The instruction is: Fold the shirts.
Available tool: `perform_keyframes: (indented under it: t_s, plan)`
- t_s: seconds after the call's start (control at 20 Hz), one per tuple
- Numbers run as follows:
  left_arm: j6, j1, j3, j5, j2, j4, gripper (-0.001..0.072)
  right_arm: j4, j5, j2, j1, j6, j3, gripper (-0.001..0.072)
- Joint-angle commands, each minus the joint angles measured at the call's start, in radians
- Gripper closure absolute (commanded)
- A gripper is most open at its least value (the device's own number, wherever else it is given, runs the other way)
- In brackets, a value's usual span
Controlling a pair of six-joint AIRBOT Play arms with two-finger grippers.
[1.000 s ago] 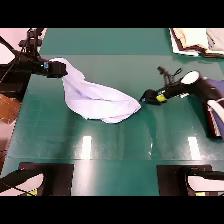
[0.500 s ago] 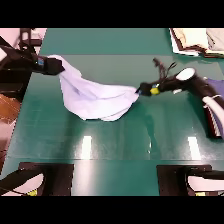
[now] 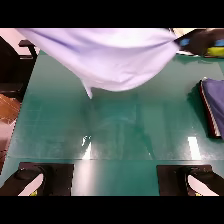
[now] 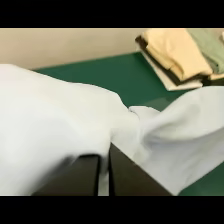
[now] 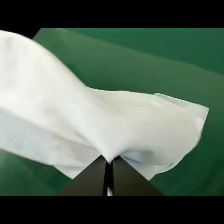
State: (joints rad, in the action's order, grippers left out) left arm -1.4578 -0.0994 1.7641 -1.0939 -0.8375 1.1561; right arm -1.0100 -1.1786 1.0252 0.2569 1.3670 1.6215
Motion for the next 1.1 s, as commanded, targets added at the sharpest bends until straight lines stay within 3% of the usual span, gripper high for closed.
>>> perform_keyframes:
  t_s: [0.0, 0.2, 0.3, 0.5, 0.7, 0.85, 1.05]
  plan:
    - [0.000, 0.000, 0.129, 0.002, 0.063, -0.014, 0.0682, -0.193, -0.069, -0.116, -0.005, 0.110, 0.121, 0.0700]
    - [0.000, 0.000, 0.148, 0.001, 0.032, -0.012, 0.0682, -0.222, -0.085, -0.092, -0.005, 0.137, 0.205, 0.0700]
    - [0.000, 0.000, 0.148, -0.041, -0.045, -0.008, 0.0682, -0.221, -0.116, -0.017, -0.005, 0.204, 0.217, 0.0700]
    - [0.000, 0.000, 0.148, -0.241, -0.314, 0.020, 0.0681, -0.222, -0.267, 0.230, -0.002, 0.293, 0.216, 0.0700]
    - [0.000, -0.003, 0.148, -0.422, -0.668, 0.019, 0.0682, -0.221, -0.312, 0.507, 0.056, 0.292, 0.216, 0.0699]
    - [0.000, -0.003, 0.148, -0.377, -0.877, 0.019, 0.0682, -0.220, -0.245, 0.654, 0.105, 0.289, 0.216, 0.0697]
    - [-0.011, -0.003, 0.149, -0.265, -0.945, 0.111, 0.0680, -0.212, -0.159, 0.729, 0.106, 0.289, 0.216, 0.0695]
